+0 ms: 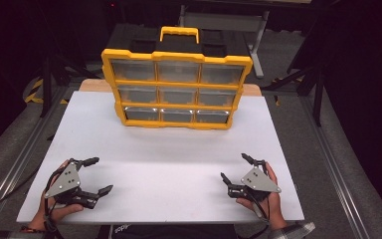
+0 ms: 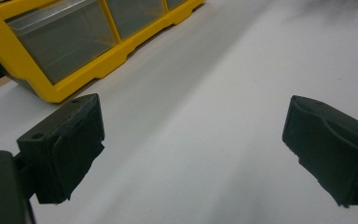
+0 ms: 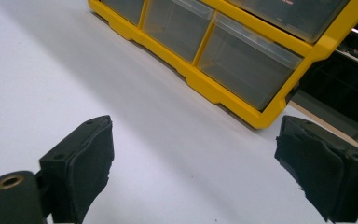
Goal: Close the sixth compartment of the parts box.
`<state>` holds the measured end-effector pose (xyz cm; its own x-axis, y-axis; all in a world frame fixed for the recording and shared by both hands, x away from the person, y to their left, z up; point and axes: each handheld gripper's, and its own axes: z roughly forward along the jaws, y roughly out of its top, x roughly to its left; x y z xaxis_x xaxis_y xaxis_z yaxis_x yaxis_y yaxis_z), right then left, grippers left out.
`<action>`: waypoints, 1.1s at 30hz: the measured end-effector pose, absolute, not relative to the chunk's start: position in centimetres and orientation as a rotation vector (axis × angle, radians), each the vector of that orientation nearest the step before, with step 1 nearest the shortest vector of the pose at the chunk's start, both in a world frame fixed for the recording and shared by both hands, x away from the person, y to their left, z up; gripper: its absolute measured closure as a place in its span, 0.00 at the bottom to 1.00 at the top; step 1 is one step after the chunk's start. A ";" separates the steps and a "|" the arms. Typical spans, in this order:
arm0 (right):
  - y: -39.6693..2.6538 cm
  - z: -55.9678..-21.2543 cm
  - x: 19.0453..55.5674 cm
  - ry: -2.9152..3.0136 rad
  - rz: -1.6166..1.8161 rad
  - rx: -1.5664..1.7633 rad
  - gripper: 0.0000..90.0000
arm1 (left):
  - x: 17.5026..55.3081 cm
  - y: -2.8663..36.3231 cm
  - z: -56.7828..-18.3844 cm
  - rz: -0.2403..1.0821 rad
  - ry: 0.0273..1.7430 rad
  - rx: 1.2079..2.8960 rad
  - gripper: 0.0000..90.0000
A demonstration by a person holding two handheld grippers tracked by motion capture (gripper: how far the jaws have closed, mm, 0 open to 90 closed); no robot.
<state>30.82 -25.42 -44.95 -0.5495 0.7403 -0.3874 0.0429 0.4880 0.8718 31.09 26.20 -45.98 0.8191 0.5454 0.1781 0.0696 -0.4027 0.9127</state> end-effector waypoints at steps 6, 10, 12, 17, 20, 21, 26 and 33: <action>-26.7 -45.8 30.9 1.946 1.107 0.668 0.11 | 31.4 26.0 -46.1 0.555 0.459 1.946 0.07; -27.0 -45.8 30.9 1.944 1.119 0.679 0.10 | 31.4 25.9 -46.1 0.549 0.461 1.951 0.07; -27.0 -45.7 30.9 1.937 1.115 0.682 0.10 | 31.3 25.9 -46.1 0.550 0.461 1.953 0.07; -26.8 -45.8 31.0 1.939 1.103 0.680 0.10 | 31.3 26.0 -46.1 0.550 0.454 1.953 0.07; -26.8 -45.8 31.0 1.941 1.110 0.691 0.11 | 31.3 26.1 -46.2 0.549 0.451 1.952 0.07; -26.7 -45.7 30.9 1.936 1.112 0.694 0.11 | 31.2 26.2 -46.1 0.552 0.449 1.950 0.07; -26.4 -45.5 30.8 1.937 1.121 0.686 0.11 | 31.2 26.2 -46.1 0.544 0.449 1.948 0.07; -25.9 -45.4 30.6 1.948 1.124 0.661 0.11 | 31.3 26.0 -46.2 0.546 0.446 1.957 0.07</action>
<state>30.57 -25.91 -45.40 -0.5635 0.7412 -0.3647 0.0548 0.4741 0.8788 31.35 26.02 -46.24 0.8291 0.5294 0.1797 0.0712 -0.4188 0.9053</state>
